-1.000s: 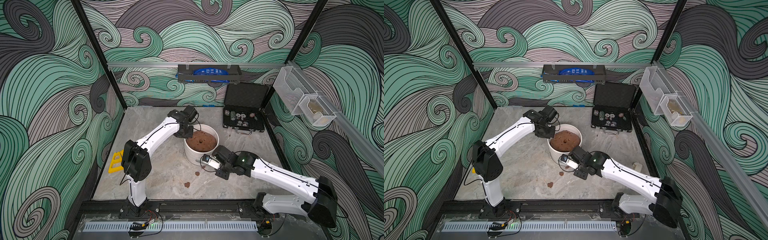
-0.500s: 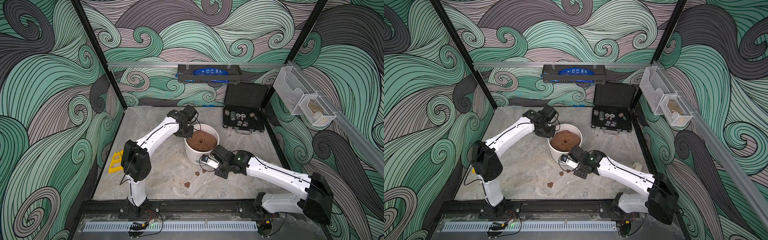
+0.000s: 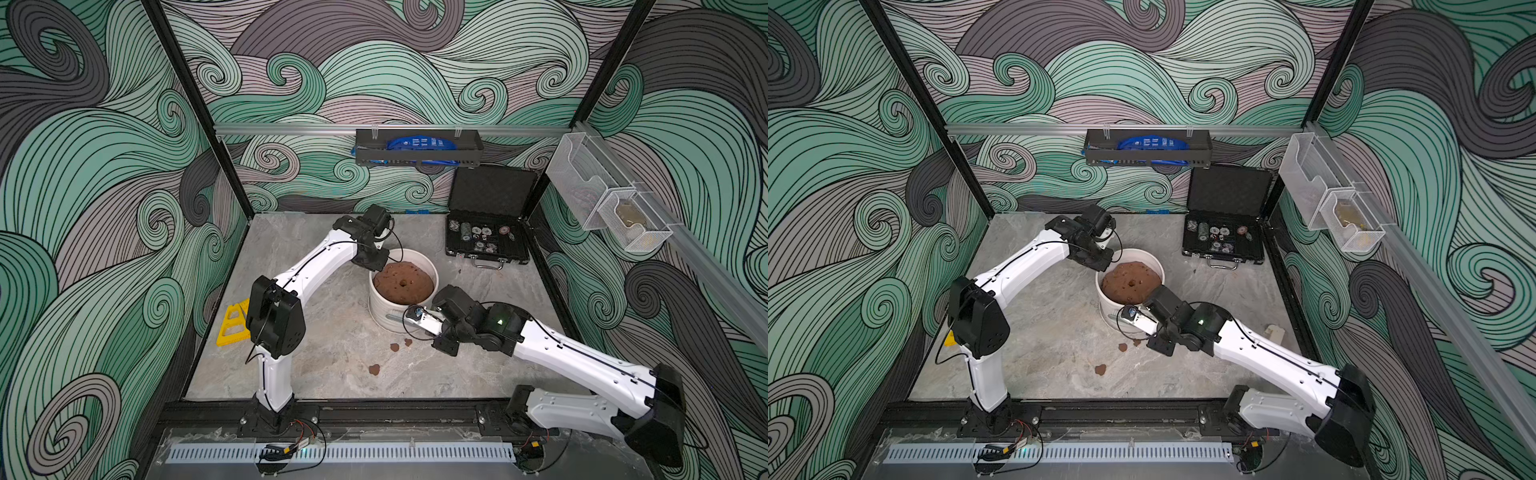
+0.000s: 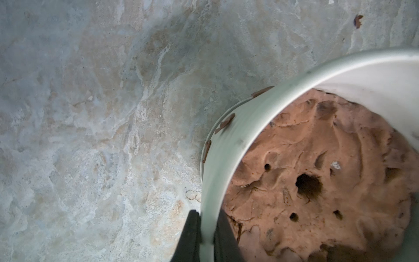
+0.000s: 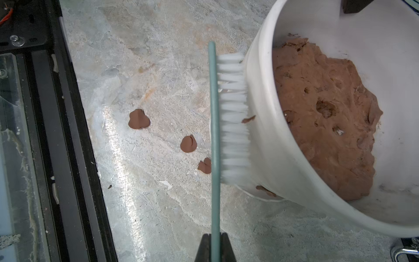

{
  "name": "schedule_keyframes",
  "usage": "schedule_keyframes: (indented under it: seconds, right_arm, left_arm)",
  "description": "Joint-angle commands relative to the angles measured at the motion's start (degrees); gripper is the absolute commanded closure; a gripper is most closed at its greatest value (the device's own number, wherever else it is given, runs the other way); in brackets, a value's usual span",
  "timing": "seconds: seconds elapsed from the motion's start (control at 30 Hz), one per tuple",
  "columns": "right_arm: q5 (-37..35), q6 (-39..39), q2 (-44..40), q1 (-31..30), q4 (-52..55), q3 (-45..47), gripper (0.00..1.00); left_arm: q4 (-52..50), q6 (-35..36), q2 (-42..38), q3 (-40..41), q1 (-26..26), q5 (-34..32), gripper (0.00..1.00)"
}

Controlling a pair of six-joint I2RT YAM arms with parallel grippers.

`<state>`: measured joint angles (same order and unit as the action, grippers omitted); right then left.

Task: Scrub the dried mud off the ceramic pot
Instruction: Brush off the soil from the pot.

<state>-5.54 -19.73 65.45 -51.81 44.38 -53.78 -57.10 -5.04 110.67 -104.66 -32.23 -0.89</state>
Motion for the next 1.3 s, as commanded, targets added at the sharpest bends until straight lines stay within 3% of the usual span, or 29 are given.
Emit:
schedule_keyframes:
  seconds: [0.0, 0.33, 0.6, 0.8, 1.27]
  right_arm:
    - [-0.10, -0.86, 0.37, 0.31, 0.58, -0.76, 1.00]
    - [-0.60, -1.16, 1.63, 0.63, 0.30, 0.12, 1.00]
    - [-0.23, -1.29, 4.57, 1.36, -3.82, 1.77, 1.00]
    - [-3.84, -1.07, 5.32, 1.76, -4.03, 4.09, 1.00]
    - [-7.74, 0.23, 4.99, -0.79, 2.67, 8.56, 1.00]
  left_arm:
    - [1.58, 6.40, 3.04, -0.77, 0.67, 4.35, 0.99]
    - [0.77, 15.12, 5.47, -3.05, 1.09, 6.31, 0.99]
    - [0.68, 15.23, 5.46, -3.78, 1.11, 8.24, 0.99]
    - [0.68, 14.59, 5.52, -3.79, 1.12, 8.93, 1.00]
    - [0.79, 13.48, 5.52, -3.97, 1.09, 9.43, 0.98]
